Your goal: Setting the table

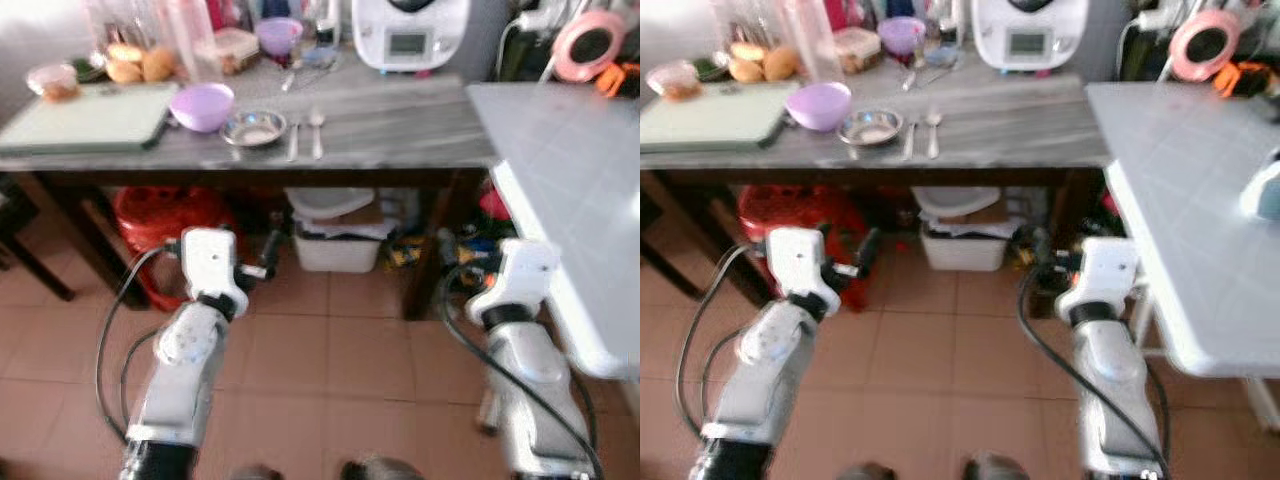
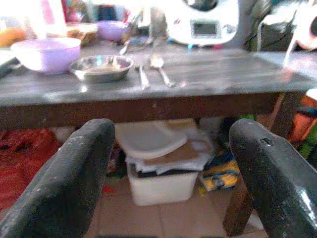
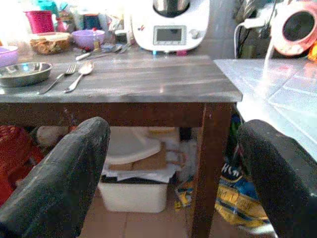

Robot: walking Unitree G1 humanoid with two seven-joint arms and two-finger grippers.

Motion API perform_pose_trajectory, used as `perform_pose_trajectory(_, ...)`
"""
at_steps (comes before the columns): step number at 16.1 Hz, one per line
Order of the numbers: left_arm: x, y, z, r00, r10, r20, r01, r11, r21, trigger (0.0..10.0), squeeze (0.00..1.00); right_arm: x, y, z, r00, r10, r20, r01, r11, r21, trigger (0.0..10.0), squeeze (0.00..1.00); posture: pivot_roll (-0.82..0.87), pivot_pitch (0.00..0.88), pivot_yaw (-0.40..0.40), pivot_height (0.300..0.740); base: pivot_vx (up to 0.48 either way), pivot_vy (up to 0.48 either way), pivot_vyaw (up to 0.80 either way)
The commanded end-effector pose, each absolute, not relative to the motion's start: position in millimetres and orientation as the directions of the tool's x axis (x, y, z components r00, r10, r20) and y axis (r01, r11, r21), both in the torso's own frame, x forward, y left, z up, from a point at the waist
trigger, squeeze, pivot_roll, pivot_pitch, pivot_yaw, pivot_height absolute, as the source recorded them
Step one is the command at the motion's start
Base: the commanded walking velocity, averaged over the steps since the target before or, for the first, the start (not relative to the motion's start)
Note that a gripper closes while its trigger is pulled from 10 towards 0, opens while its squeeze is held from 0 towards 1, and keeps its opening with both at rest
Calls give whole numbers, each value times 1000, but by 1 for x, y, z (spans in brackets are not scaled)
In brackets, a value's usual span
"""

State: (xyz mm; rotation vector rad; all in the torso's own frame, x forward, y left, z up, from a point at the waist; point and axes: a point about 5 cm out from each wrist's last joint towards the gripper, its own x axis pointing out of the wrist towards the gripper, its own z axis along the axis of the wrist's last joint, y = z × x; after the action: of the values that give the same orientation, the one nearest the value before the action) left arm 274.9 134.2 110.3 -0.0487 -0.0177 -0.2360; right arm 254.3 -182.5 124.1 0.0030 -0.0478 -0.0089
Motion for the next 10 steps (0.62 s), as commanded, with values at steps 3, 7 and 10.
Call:
perform_pose_trajectory(3,277,136,112,972,-234,26,235,971,-43,10000,0,259,-180,128,998,4,67,-4,1000,-3,10000,0,-18,0,74,740,0,-450,0)
perform_pose_trajectory(7,278,135,113,971,-237,28,238,970,-43,10000,0,260,-180,128,997,6,72,-5,1000,-5,10000,0,-17,0,74,740,0,-450,0)
perform_pose_trajectory(10,277,135,112,972,-234,26,235,971,-43,10000,0,261,-176,128,997,10,75,-10,1000,-3,10000,0,-11,0,70,740,0,-450,0)
